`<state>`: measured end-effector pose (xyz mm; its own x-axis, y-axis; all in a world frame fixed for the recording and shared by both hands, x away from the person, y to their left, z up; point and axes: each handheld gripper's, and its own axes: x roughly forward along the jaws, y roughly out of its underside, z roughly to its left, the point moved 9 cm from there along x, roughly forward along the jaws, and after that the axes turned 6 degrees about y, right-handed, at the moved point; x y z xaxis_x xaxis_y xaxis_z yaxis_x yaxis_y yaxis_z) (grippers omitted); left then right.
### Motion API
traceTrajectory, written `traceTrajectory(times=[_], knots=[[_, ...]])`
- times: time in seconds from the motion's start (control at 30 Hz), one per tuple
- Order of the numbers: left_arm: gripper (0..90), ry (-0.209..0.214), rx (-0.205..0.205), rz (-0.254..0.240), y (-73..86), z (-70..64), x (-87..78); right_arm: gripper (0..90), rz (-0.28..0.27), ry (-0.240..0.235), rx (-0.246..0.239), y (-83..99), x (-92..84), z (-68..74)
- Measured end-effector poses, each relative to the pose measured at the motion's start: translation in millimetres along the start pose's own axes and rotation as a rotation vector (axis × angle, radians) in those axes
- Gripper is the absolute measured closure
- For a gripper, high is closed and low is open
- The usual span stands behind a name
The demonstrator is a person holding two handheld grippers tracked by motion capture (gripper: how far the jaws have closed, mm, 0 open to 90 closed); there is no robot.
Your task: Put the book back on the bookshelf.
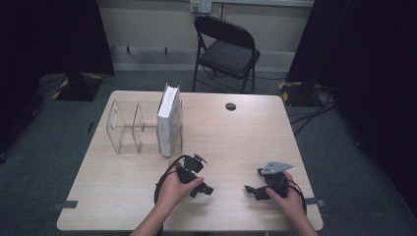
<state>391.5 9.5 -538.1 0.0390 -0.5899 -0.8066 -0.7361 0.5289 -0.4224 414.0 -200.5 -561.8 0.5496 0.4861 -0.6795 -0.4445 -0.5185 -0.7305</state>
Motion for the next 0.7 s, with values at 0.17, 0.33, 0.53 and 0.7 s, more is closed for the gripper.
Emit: traceTrajectory(times=[0.17, 0.33, 0.53, 0.7], knots=[[20.1, -0.01, 0.013, 0.003, 1.6, -0.2, 5.9, 12.2, 0.0, 0.0, 0.0, 0.0, 0.0, 0.0], [19.8, -0.007, 0.035, -0.006, 0.3, -3.2, 9.7, 12.2, 0.0, 0.0, 0.0, 0.0, 0.0, 0.0], [16.1, -0.022, 0.071, -0.009, -0.1, -5.2, 12.8, 12.2, 0.001, 0.001, -0.001, 0.1, -0.1, -0.1], [14.2, -0.051, 0.122, -0.028, 1.5, -7.1, 15.4, 12.2, 0.0, 0.0, 0.0, 0.0, 0.0, 0.0]])
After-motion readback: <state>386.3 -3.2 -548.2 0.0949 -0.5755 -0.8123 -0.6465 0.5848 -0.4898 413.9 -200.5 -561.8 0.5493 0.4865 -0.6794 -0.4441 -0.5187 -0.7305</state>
